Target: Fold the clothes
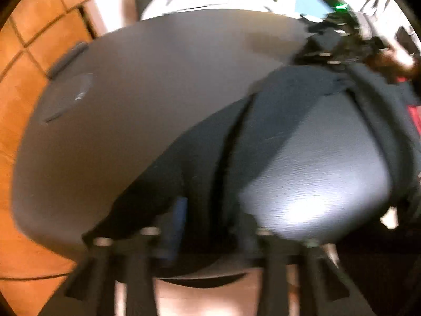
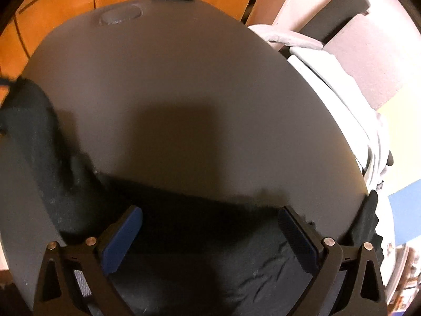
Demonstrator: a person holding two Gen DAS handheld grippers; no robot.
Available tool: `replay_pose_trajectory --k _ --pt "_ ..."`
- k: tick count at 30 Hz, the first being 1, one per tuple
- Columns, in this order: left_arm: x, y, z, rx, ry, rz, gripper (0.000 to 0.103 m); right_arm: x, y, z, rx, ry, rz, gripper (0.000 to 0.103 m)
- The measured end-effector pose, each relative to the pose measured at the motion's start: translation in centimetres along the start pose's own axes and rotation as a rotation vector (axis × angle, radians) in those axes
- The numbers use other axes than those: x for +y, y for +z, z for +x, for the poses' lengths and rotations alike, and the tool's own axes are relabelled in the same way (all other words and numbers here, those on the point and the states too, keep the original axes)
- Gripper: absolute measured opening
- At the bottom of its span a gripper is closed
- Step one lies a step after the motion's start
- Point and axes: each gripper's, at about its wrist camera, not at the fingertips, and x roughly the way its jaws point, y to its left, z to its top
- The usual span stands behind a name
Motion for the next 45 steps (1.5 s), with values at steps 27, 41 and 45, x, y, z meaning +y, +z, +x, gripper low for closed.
replay_pose_trajectory --k 27,41,45 --pt "-8.0 -1.5 -4.7 -0.152 0.176 0.027 0.070 -0.7 2.4 -1.3 -0.132 0.075 -0.071 0.103" --pt "-4.2 1.5 -10.0 -0.310 -0.596 -0.065 0.008 -4.3 1.4 0.8 -0.093 -0.085 0.052 0.103" --pt "1.0 3.6 -12.1 -0.499 -0.762 -0.197 0.011 -8.0 1.5 3.0 -0.102 -0.033 0.275 0.103"
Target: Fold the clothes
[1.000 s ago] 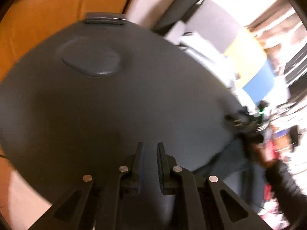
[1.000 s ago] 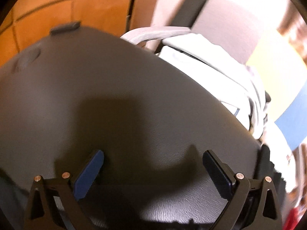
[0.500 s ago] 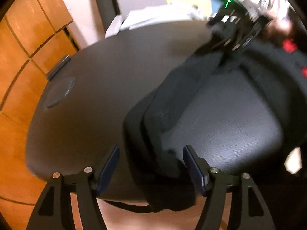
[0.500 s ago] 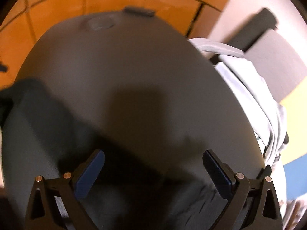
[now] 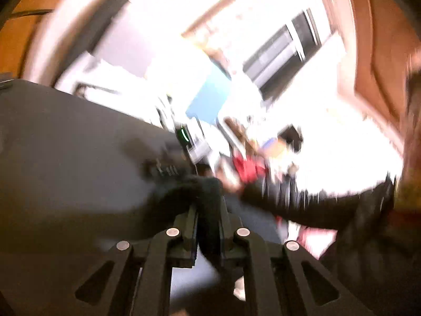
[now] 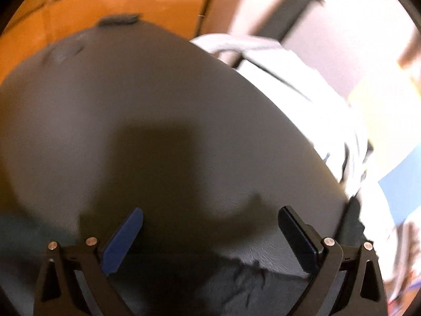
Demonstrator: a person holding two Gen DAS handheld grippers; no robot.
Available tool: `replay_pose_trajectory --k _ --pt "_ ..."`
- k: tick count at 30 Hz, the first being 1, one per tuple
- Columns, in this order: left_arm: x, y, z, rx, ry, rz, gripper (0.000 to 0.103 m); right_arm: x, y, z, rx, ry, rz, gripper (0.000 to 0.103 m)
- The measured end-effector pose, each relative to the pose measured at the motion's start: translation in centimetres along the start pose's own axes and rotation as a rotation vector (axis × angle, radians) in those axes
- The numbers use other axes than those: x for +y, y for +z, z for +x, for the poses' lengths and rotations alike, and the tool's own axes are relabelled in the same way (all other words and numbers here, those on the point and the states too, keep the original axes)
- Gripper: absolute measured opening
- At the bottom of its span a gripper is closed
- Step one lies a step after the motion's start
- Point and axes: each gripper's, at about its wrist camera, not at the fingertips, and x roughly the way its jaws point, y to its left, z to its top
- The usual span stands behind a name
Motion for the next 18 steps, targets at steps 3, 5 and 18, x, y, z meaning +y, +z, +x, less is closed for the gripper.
replay_pose_trajectory --k 3,5,18 --pt "5.4 0.7 0.0 0.033 0.154 -0.158 0.010 -1.4 -0.2 0.6 -0.033 0.003 0.079 0.103" --pt "8.8 -0.3 0.2 0.107 0.253 -0.240 0.012 -1.9 -0.5 0.5 -0.029 0.016 0.106 0.103" --pt "10.3 -6.4 -6.2 -0.010 0.313 -0.449 0.025 3.3 -6.1 -6.2 -0.023 0.054 -0.272 0.103"
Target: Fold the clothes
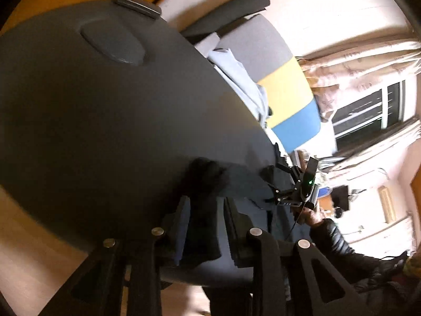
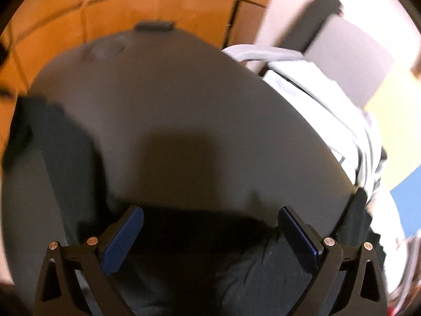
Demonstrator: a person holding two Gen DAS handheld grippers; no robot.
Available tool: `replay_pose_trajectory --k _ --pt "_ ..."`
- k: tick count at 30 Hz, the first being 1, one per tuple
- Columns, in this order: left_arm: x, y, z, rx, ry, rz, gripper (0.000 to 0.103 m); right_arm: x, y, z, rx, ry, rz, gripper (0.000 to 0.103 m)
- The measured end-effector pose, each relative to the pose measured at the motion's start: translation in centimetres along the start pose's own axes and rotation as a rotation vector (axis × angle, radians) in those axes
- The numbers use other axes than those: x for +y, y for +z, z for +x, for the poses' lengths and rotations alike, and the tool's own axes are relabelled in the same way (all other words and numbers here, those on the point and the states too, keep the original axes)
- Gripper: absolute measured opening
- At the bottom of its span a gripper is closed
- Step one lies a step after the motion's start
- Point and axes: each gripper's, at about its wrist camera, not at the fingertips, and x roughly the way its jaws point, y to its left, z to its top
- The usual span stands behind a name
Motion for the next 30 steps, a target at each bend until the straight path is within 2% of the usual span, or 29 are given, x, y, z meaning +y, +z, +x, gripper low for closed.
replay_pose_trajectory --k 1,3,6,9,10,12,13,15,16,18,20,22,25,28,29,30 --pt "-0.5 -0.6 -0.2 -0.004 0.014 0.006 0.027 0.8 -0.1 0.7 0.020 -0.014 -0.040 0.103" --pt "-2.2 -1.5 -0.3 0.020 0.015 0.059 0.030 1.1 -0.4 1.0 -0.017 -0.035 -0.060 0.103" --pt "-5.8 -3.2 2.4 0.092 -0.004 0.164 0.036 -0.2 1.4 1.8 -0.019 -0.104 -0.004 0.103" --pt "-8.1 -3.8 6.9 0.157 0.066 0.267 0.037 -1.7 2.6 2.9 -0.015 -0.221 0.057 0.103" --pt "-8.3 -3.8 8.6 0.184 0.092 0.277 0.037 -2.1 2.9 3.2 -0.015 -0.230 0.083 0.103" --pt "-7.8 -3.5 10.9 0.235 0.195 0.288 0.036 -3.2 2.9 3.5 -0.012 -0.236 0.135 0.103" --pt "-7.4 -3.4 11.6 0.255 0.236 0.296 0.031 -3.7 2.9 3.7 -0.010 -0.239 0.162 0.103" --pt "-7.1 -2.8 10.4 0.246 0.223 0.287 0.034 -4.4 2.7 3.6 -0.005 -0.255 0.179 0.103" --pt "-7.0 -2.6 9.6 0.236 0.256 0.295 0.034 -3.7 2.8 2.7 0.002 -0.261 0.183 0.103" --pt "-6.2 -2.3 7.9 0.210 0.289 0.302 0.034 -3.0 3.0 0.8 -0.028 -0.245 0.168 0.103" --pt "-5.4 -2.2 6.6 0.184 0.300 0.291 0.034 -2.3 3.6 -0.9 -0.090 -0.088 0.168 0.103" --pt "-4.4 -2.1 5.7 0.151 0.321 0.267 0.034 0.0 3.9 -2.8 -0.137 -0.026 0.100 0.103" --pt "-3.7 -2.3 5.4 0.135 0.319 0.255 0.034 5.3 4.7 -3.9 -0.161 0.015 -0.078 0.103" --pt "-4.0 -2.8 6.9 0.180 0.369 0.307 0.034 9.6 5.6 -1.9 -0.105 -0.157 -0.246 0.103" --pt "-4.2 -2.9 7.1 0.209 0.388 0.326 0.033 10.0 6.0 -0.5 -0.068 -0.228 -0.275 0.103" --pt "-4.3 -3.0 7.0 0.247 0.407 0.345 0.032 9.6 6.3 0.2 -0.055 -0.244 -0.254 0.103"
